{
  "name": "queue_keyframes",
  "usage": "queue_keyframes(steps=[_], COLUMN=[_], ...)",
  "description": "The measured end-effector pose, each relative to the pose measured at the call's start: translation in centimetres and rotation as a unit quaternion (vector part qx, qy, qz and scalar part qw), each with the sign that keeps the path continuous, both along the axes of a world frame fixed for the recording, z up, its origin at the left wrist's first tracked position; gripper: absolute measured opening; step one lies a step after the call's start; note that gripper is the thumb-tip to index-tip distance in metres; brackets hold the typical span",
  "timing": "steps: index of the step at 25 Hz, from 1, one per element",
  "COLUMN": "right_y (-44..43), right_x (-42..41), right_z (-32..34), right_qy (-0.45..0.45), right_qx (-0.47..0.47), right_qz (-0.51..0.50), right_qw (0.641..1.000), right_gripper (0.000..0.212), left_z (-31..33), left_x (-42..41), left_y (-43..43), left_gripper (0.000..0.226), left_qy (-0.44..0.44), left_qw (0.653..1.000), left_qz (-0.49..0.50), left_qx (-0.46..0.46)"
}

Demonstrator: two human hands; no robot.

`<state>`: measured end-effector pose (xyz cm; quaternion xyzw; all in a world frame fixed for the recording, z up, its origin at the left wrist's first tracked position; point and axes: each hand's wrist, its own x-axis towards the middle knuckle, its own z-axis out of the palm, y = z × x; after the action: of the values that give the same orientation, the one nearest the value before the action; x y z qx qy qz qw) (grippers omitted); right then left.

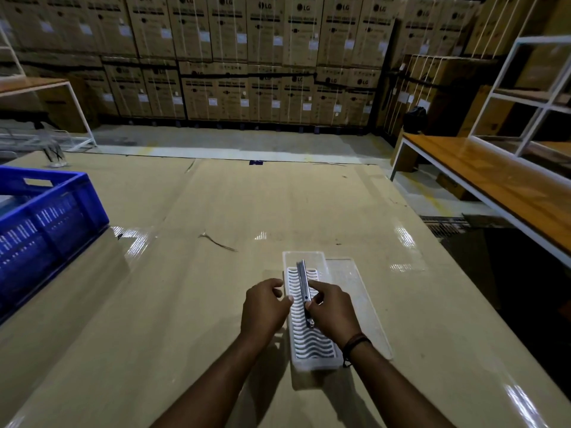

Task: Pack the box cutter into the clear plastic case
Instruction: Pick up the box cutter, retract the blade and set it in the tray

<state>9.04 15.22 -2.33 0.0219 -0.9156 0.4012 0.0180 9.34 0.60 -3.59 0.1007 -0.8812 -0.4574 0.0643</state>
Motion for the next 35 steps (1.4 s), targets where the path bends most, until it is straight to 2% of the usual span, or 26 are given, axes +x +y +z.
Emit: queue_keyframes(steps=[2, 7, 13, 29, 35], right_y=[-0.3, -0.9, -1.7, -2.5, -2.5], right_x=[0.0, -0.2, -0.5, -1.1, -1.1], right_z=[-0.7, -2.1, -2.9, -3.9, -3.8], right_qy=[-0.015, -0.04, -0.053, -0.074, -0.081], right_qx=[0.005, 0.052, 0.066, 0.211, 0.246], right_qz=[-0.005, -0.024, -0.035, -0.025, 0.002], right_qw=[1.0, 0.998, 0.996, 0.974, 0.966], right_gripper=[0.032, 0.027, 0.017, 0.028, 0.04], left_z=[-0.3, -0.3, 0.0, -1.4, -1.8], left_x=[0.1, 0.1, 0.6, -0.1, -0.1], left_y=[0.1, 0.2, 0.6, 0.4, 0.5], left_gripper=[0.048, 0.047, 0.055, 0.049, 0.048], left_qy=[-0.026, -0.041, -0.025, -0.019, 0.001], left_qw=[0.999, 0.999, 0.998, 0.995, 0.995], left_qz=[-0.002, 0.001, -0.047, -0.045, -0.041], left_qx=[0.027, 0.021, -0.03, -0.086, -0.094])
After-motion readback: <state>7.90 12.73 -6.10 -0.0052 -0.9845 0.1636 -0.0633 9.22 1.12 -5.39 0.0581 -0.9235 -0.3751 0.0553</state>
